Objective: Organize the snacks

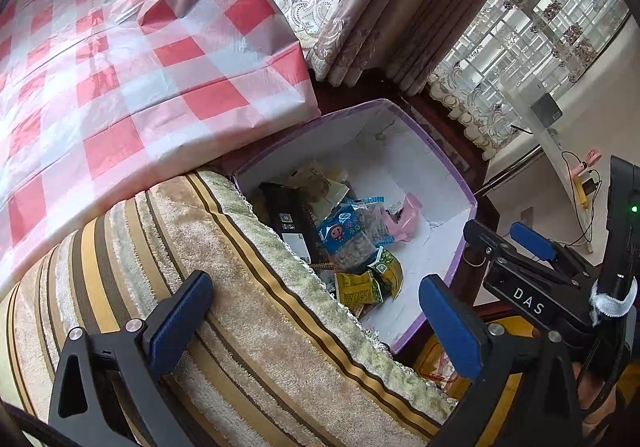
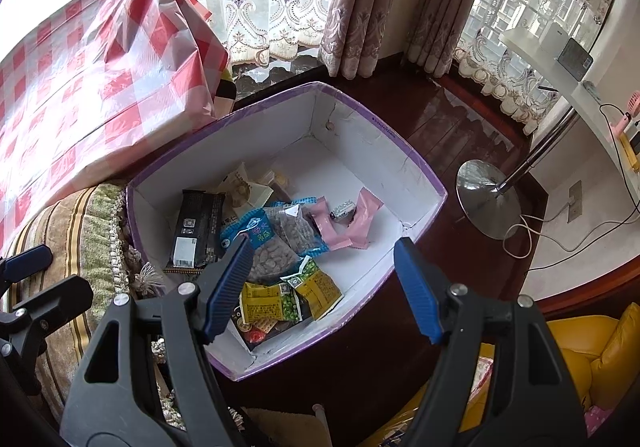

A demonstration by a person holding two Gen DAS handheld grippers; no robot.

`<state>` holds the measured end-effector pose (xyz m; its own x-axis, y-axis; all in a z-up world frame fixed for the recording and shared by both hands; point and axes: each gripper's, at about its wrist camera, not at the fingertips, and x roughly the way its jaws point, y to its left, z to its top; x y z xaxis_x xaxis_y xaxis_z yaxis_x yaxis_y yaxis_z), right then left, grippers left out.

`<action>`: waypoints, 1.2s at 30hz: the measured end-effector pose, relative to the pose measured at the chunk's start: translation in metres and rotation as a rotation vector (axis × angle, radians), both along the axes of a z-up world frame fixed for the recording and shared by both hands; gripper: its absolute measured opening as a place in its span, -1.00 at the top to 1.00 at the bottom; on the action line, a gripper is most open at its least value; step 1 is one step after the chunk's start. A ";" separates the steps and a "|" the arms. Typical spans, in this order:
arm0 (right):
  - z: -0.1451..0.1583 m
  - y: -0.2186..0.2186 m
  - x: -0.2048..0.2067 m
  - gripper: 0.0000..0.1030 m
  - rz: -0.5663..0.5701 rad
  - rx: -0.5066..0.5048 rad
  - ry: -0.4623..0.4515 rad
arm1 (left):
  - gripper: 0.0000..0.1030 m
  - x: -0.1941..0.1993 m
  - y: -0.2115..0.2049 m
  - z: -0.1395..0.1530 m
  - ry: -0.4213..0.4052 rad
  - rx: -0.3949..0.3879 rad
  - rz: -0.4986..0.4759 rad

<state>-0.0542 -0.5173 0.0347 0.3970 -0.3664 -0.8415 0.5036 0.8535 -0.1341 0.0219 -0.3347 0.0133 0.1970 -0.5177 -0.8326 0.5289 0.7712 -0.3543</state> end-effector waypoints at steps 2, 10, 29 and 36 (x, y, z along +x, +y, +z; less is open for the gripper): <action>-0.001 0.000 0.001 -0.46 0.003 0.002 0.002 | -1.00 0.000 0.000 0.000 0.002 -0.001 0.001; -0.002 0.000 0.000 -0.46 0.006 0.007 0.006 | -1.00 0.000 0.001 -0.001 -0.001 0.005 0.000; -0.004 0.000 0.001 -0.47 0.006 0.018 0.011 | -1.00 0.000 -0.001 -0.001 -0.002 0.008 0.004; -0.005 0.001 0.001 -0.46 0.008 0.021 0.015 | -1.00 0.000 -0.001 -0.001 -0.002 0.008 0.004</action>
